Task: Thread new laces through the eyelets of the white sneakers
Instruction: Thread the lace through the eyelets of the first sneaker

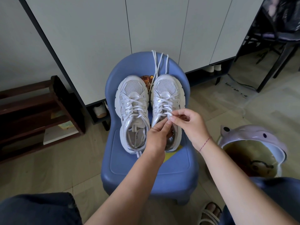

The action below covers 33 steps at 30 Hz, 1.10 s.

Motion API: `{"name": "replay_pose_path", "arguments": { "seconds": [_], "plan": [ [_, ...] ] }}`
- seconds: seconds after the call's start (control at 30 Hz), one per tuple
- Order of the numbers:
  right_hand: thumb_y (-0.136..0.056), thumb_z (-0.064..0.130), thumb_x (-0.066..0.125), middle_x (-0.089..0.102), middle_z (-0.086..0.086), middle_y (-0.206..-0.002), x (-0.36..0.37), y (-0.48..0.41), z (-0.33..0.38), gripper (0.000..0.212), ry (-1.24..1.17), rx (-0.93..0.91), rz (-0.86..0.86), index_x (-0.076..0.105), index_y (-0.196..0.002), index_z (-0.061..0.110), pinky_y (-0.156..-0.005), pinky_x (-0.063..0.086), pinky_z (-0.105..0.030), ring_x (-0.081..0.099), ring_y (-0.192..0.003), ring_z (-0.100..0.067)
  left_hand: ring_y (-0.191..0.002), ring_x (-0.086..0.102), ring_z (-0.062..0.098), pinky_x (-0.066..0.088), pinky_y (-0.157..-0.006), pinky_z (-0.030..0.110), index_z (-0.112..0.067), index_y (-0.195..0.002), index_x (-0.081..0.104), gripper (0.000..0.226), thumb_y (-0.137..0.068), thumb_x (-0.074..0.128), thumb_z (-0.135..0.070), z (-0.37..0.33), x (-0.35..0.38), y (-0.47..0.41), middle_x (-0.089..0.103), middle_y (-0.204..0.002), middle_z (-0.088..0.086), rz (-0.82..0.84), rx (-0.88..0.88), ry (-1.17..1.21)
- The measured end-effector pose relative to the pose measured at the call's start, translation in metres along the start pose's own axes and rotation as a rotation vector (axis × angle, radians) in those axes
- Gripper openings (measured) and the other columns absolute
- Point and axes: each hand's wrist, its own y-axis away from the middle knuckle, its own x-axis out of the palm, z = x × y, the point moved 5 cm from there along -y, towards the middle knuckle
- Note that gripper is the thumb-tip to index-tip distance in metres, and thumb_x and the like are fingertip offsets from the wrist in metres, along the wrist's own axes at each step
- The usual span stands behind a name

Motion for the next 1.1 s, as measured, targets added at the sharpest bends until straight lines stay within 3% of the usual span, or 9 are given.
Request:
{"name": "replay_pose_path", "arguments": {
  "seconds": [0.13,0.33,0.5,0.6,0.73,0.83,0.97,1.1],
  "plan": [
    [-0.085,0.013,0.067,0.065,-0.001,-0.087,0.001,-0.007,0.006,0.002,0.151,-0.046,0.029,0.067,-0.085,0.015,-0.072,0.047,-0.012,0.058,-0.077,-0.005,-0.107,0.065,0.022,0.052,-0.094,0.028,-0.011,-0.117,0.068,0.025,-0.094,0.058,-0.014,-0.001,0.000,0.000,0.070,-0.112,0.011,-0.021,0.000,0.001],
    [-0.088,0.012,0.063,0.063,-0.001,-0.070,0.001,-0.029,0.037,0.016,0.195,-0.087,0.069,0.063,-0.076,0.023,-0.069,0.051,-0.029,0.058,-0.067,-0.013,-0.081,0.068,0.012,0.055,-0.072,0.020,-0.016,-0.110,0.069,0.019,-0.095,0.057,-0.014,0.000,0.003,0.003,0.073,-0.093,0.004,-0.066,0.007,0.016],
    [-0.082,0.008,0.070,0.064,0.005,-0.074,0.004,-0.003,0.016,0.009,-0.033,-0.009,-0.012,0.067,-0.079,0.016,-0.064,0.046,-0.009,0.058,-0.064,0.007,-0.093,0.069,0.016,0.055,-0.082,0.022,-0.010,-0.119,0.066,0.026,-0.095,0.057,-0.013,-0.001,0.001,0.002,0.071,-0.108,0.010,-0.053,0.008,0.030],
    [-0.081,0.005,0.070,0.065,0.006,-0.076,0.005,0.007,0.003,0.013,-0.097,0.004,-0.058,0.068,-0.079,0.017,-0.066,0.046,-0.009,0.059,-0.068,0.008,-0.103,0.068,0.017,0.054,-0.089,0.024,-0.012,-0.118,0.067,0.026,-0.094,0.059,-0.015,0.000,0.001,0.002,0.072,-0.108,0.007,-0.031,0.016,0.016],
    [-0.087,0.011,0.065,0.065,0.000,-0.084,0.006,-0.003,0.002,0.004,0.068,-0.011,-0.019,0.066,-0.086,0.015,-0.073,0.047,-0.014,0.059,-0.076,0.000,-0.101,0.068,0.019,0.054,-0.083,0.022,-0.013,-0.118,0.068,0.026,-0.094,0.059,-0.016,0.000,0.002,0.003,0.072,-0.108,0.009,-0.032,0.009,0.010],
    [-0.093,0.012,0.056,0.058,-0.001,-0.071,0.005,-0.016,0.012,0.009,-0.034,0.026,0.002,0.064,-0.088,0.011,-0.058,0.043,-0.011,0.052,-0.058,0.004,-0.092,0.066,0.018,0.054,-0.077,0.022,-0.013,-0.111,0.070,0.021,-0.093,0.060,-0.016,-0.002,0.002,0.003,0.071,-0.107,0.013,-0.045,-0.004,-0.001],
    [-0.091,0.005,0.058,0.055,0.003,-0.065,-0.005,-0.028,0.032,0.011,-0.175,0.017,-0.054,0.064,-0.082,0.009,-0.050,0.038,-0.008,0.049,-0.049,0.004,-0.095,0.066,0.023,0.051,-0.089,0.032,-0.015,-0.103,0.072,0.016,-0.093,0.061,-0.018,0.002,0.000,0.002,0.072,-0.101,0.012,-0.074,-0.015,-0.009],
    [-0.083,0.010,0.068,0.062,0.000,-0.073,0.006,-0.002,0.005,0.008,-0.186,0.095,-0.010,0.066,-0.088,0.004,-0.059,0.044,-0.009,0.057,-0.061,0.004,-0.104,0.067,0.024,0.053,-0.094,0.032,-0.012,-0.108,0.072,0.019,-0.092,0.061,-0.017,0.001,-0.002,0.001,0.073,-0.104,0.010,-0.056,-0.007,0.015]
  ]
}}
